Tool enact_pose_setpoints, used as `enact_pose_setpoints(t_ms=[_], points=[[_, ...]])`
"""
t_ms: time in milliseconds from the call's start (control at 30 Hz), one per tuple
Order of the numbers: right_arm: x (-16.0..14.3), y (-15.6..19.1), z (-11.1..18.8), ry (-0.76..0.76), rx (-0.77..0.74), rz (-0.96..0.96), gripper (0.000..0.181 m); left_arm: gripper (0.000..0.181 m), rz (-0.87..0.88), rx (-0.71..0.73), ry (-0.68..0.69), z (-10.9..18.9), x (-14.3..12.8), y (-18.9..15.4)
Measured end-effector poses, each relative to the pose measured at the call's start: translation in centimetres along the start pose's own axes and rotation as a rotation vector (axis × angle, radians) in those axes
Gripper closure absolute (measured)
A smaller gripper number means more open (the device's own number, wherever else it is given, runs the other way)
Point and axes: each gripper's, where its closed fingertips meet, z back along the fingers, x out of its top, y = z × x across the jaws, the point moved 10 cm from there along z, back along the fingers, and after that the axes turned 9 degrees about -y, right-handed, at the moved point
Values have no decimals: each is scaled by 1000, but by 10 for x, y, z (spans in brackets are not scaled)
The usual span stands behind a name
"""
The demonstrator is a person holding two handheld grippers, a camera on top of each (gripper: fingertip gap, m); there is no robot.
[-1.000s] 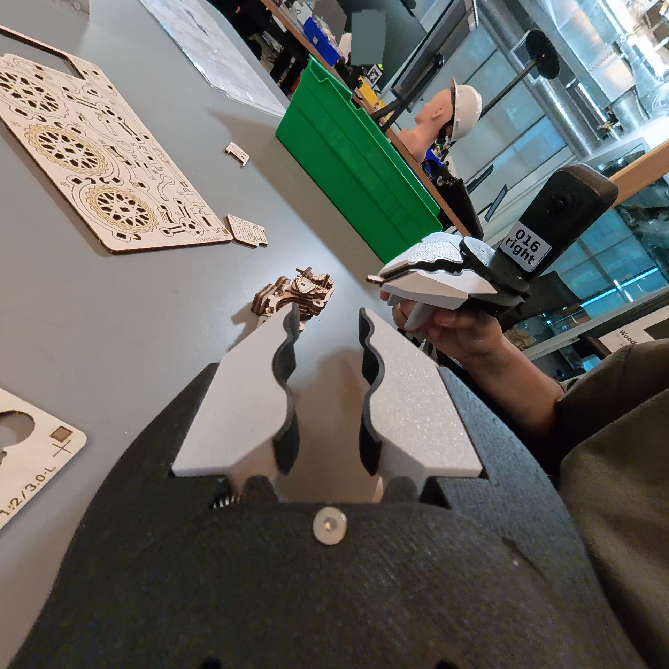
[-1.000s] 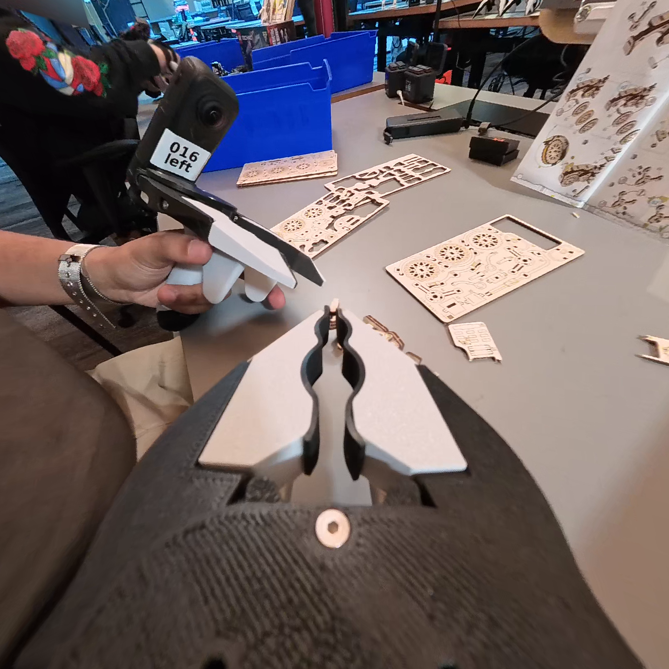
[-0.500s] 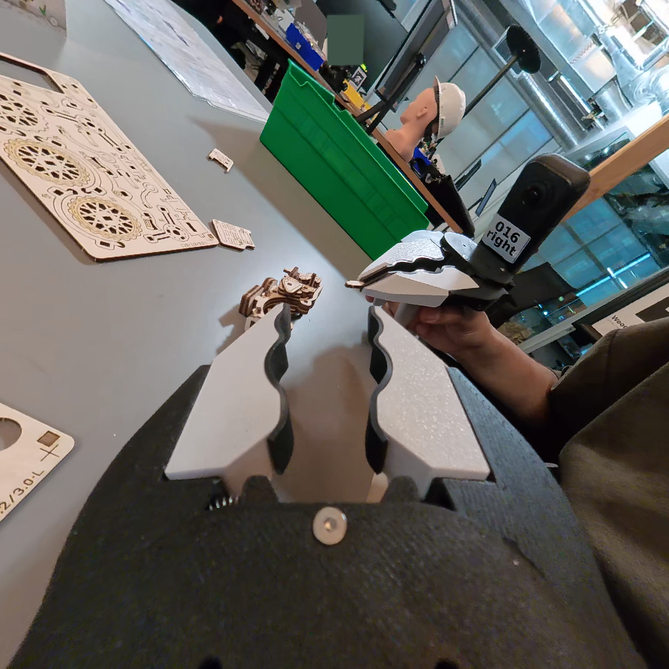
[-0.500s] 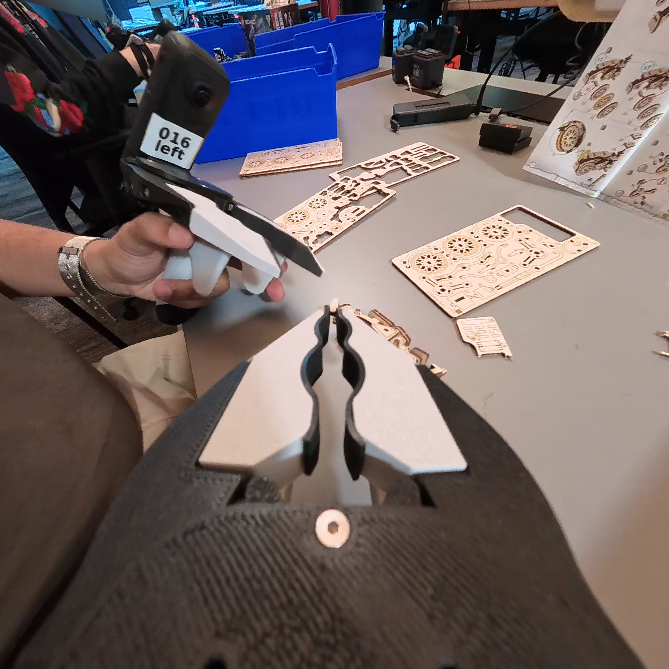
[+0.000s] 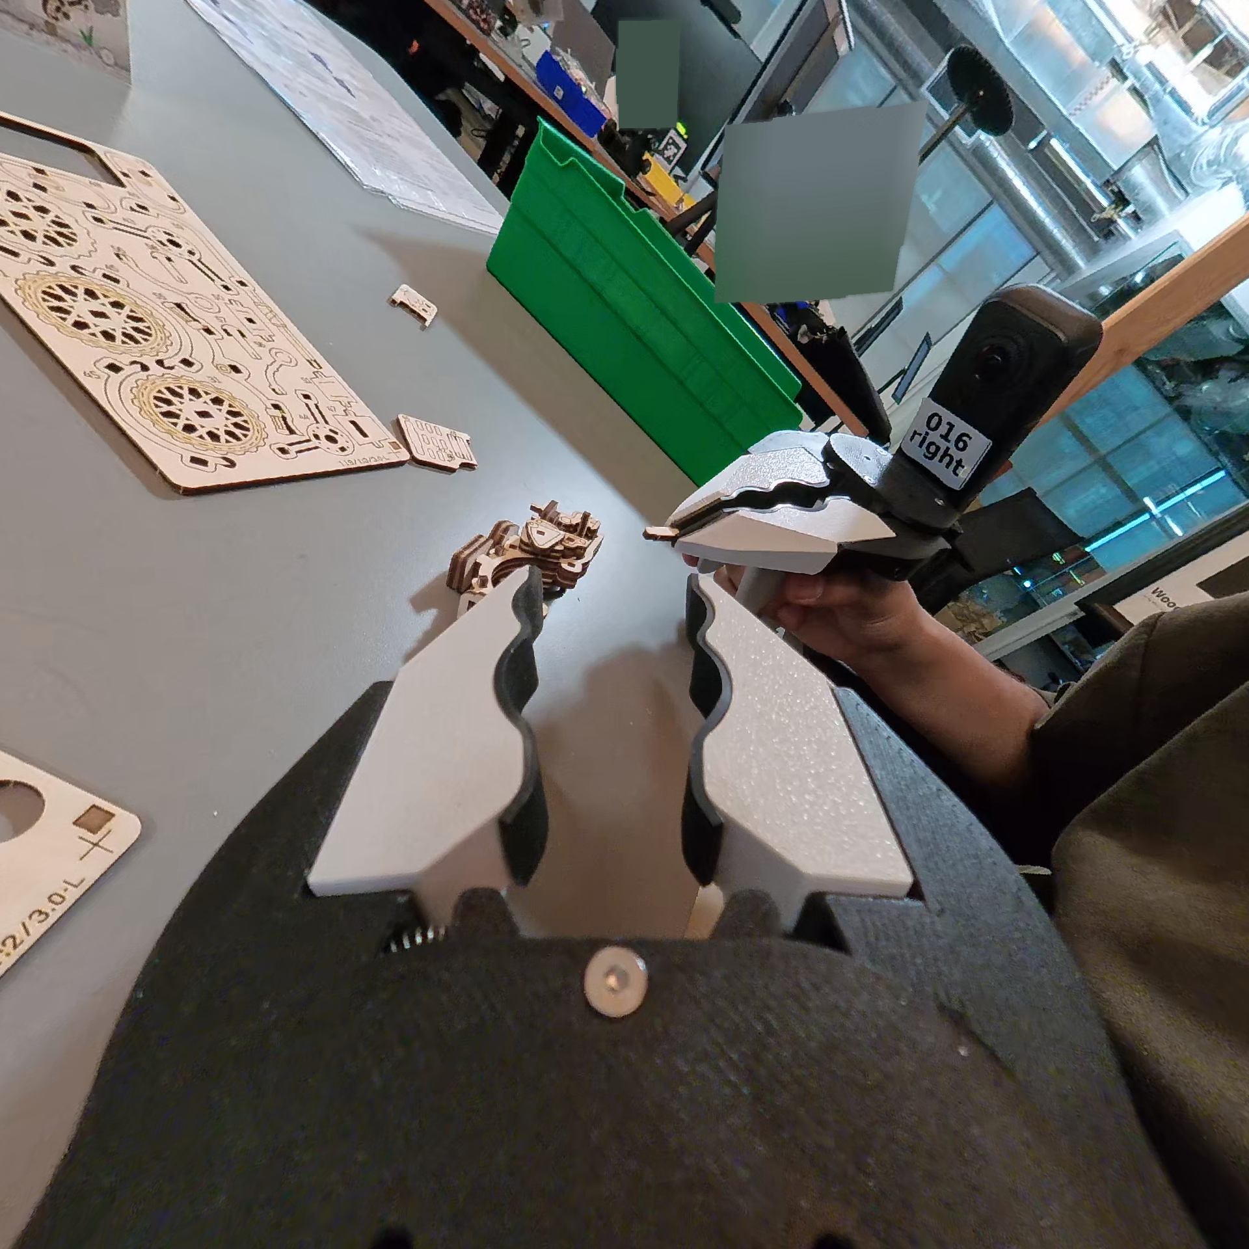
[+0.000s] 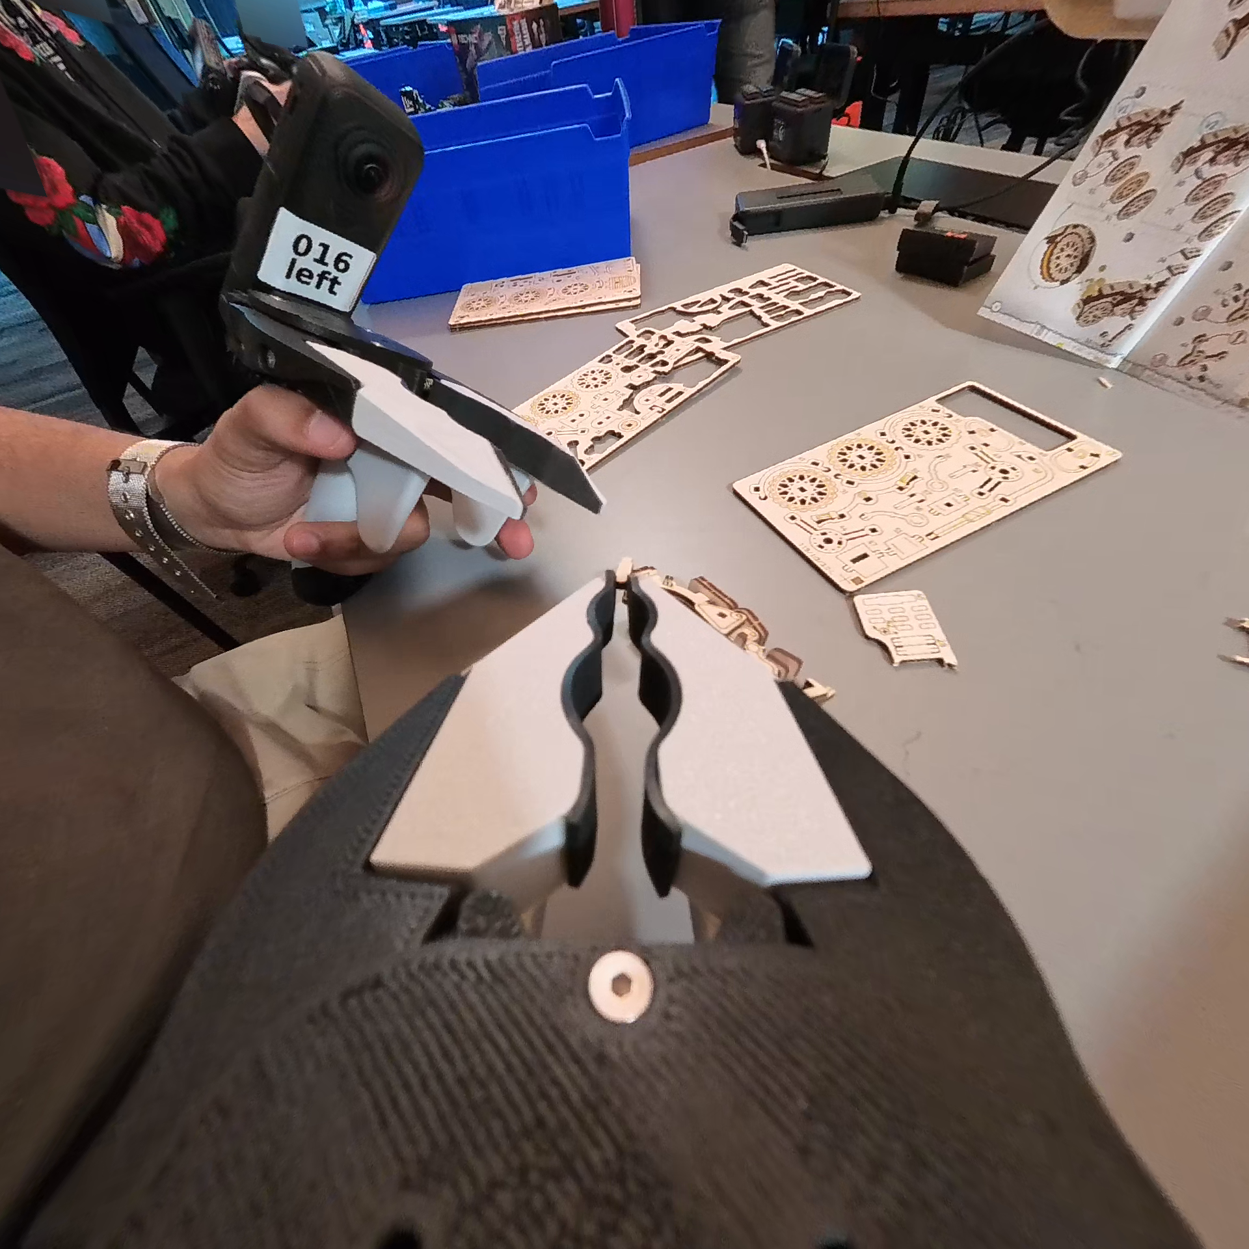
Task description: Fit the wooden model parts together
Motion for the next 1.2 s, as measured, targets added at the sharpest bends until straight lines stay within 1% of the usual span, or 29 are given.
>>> enact_pose_setpoints(t_ms=[300, 533, 600, 667, 700, 833, 1000, 1200], points=[[0, -1, 0, -1, -3, -1, 180, 141, 11, 24, 4, -1, 0, 2], [0, -1, 0, 2, -4, -1, 180, 140, 8, 29, -40, 3, 2, 2], [0, 0, 0, 2, -2, -2, 180, 146, -10, 72, -66, 6, 4, 3], [0, 0, 0, 1, -3, 0, 180, 176, -36, 79, -96, 11, 7, 1], [0, 0, 0, 1, -3, 0, 180, 181, -44, 79, -103, 12, 8, 0], [0, -1, 0, -1, -3, -6, 180, 181, -65, 111, -119, 15, 11, 2], [-1, -2, 0, 0, -3, -9, 180, 181, -81, 126, -99, 16, 11, 2], [-1, -5, 1, -6, -8, -25, 180, 181, -142, 138, -80, 16, 10, 0]])
